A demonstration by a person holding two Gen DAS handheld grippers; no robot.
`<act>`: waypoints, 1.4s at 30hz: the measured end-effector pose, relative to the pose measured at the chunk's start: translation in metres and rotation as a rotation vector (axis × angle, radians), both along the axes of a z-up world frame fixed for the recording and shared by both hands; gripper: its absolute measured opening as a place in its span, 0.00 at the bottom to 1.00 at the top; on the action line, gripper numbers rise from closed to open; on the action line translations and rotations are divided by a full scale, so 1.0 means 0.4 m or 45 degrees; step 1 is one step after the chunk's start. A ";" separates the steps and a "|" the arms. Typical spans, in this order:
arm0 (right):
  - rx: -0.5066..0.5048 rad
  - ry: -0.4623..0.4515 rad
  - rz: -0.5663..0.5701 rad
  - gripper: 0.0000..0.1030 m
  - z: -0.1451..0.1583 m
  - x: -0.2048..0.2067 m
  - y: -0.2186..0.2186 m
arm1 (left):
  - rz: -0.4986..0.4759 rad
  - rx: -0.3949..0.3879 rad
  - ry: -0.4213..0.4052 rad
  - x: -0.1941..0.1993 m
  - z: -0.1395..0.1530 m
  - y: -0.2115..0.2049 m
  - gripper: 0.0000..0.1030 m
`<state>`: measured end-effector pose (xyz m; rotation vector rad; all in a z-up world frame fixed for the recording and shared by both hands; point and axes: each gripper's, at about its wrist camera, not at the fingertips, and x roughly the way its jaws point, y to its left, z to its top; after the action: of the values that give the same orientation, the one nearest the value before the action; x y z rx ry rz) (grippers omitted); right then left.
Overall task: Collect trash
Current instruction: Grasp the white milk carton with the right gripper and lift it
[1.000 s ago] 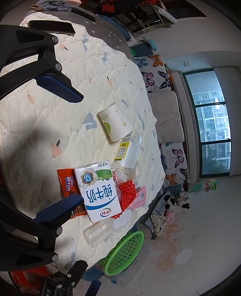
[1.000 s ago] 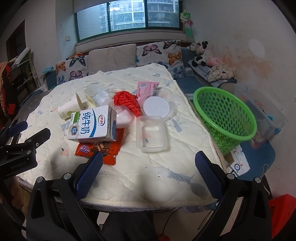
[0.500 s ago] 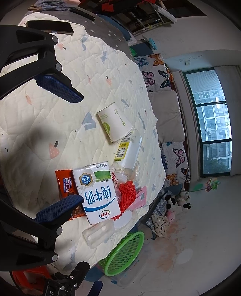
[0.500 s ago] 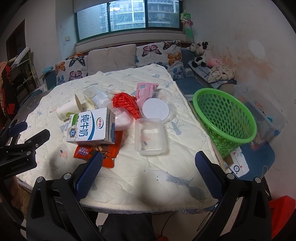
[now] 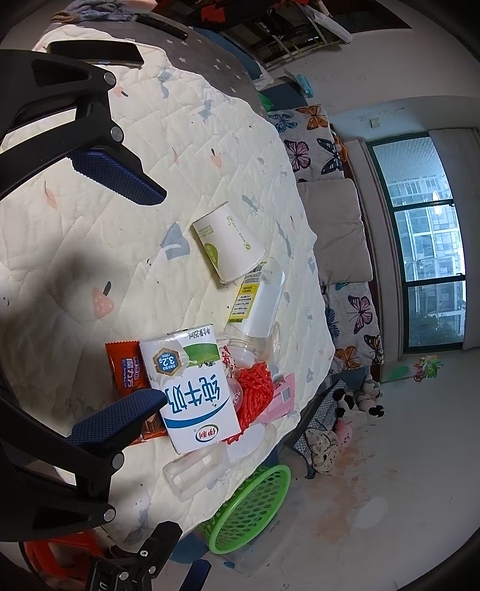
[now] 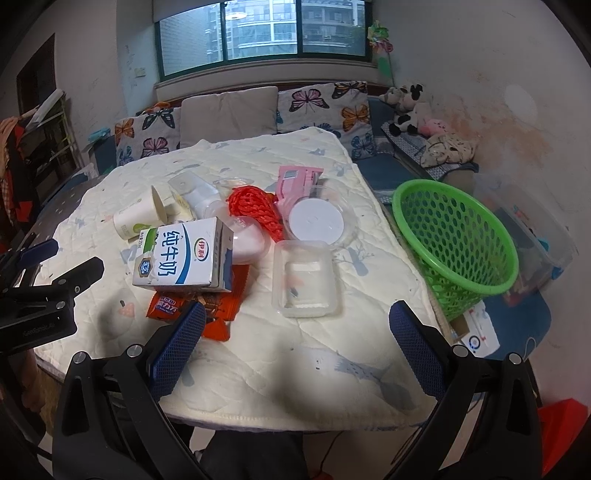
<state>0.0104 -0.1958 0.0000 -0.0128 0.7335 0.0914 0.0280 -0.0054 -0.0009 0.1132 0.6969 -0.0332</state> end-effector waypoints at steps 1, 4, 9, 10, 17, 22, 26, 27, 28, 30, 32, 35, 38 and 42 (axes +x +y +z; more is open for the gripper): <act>-0.003 0.000 0.012 0.96 -0.001 0.004 0.004 | 0.000 0.002 0.001 0.002 0.000 0.000 0.94; -0.012 -0.003 0.039 0.96 -0.001 0.016 0.011 | 0.005 0.007 0.007 0.011 -0.001 0.001 0.94; -0.023 -0.001 0.121 0.96 0.002 0.038 0.029 | 0.014 0.013 0.016 0.034 -0.002 0.008 0.94; -0.031 0.000 0.146 0.96 0.003 0.045 0.036 | 0.018 0.013 0.017 0.040 -0.001 0.013 0.94; -0.040 0.031 0.327 0.95 -0.002 0.097 0.075 | 0.051 0.024 0.026 0.081 0.006 0.048 0.94; -0.093 0.059 0.529 0.95 -0.005 0.138 0.127 | 0.090 0.016 0.045 0.110 0.003 0.083 0.94; -0.132 0.084 0.663 0.95 -0.009 0.173 0.158 | 0.119 0.011 0.063 0.131 -0.002 0.107 0.94; -0.143 0.089 0.698 0.95 -0.010 0.181 0.168 | 0.124 0.010 0.069 0.136 -0.003 0.112 0.94; -0.159 0.092 0.735 0.95 -0.012 0.189 0.178 | 0.129 0.009 0.077 0.144 -0.006 0.117 0.94; -0.213 0.090 0.808 0.95 -0.019 0.199 0.200 | 0.132 0.011 0.087 0.151 -0.008 0.118 0.94; -0.280 0.090 0.891 0.95 -0.027 0.209 0.224 | 0.137 0.013 0.095 0.158 -0.011 0.121 0.94; -0.341 0.095 1.013 0.95 -0.038 0.210 0.252 | 0.153 0.013 0.110 0.171 -0.018 0.129 0.94; -0.408 0.092 1.116 0.95 -0.052 0.220 0.279 | 0.166 0.001 0.125 0.179 -0.025 0.139 0.94; -0.507 0.088 1.224 0.96 -0.076 0.238 0.315 | 0.177 -0.002 0.145 0.188 -0.035 0.148 0.94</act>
<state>0.1057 -0.0700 -0.0305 -0.7489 0.7521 0.8636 0.1031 0.0538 -0.0149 0.0610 0.8167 0.0938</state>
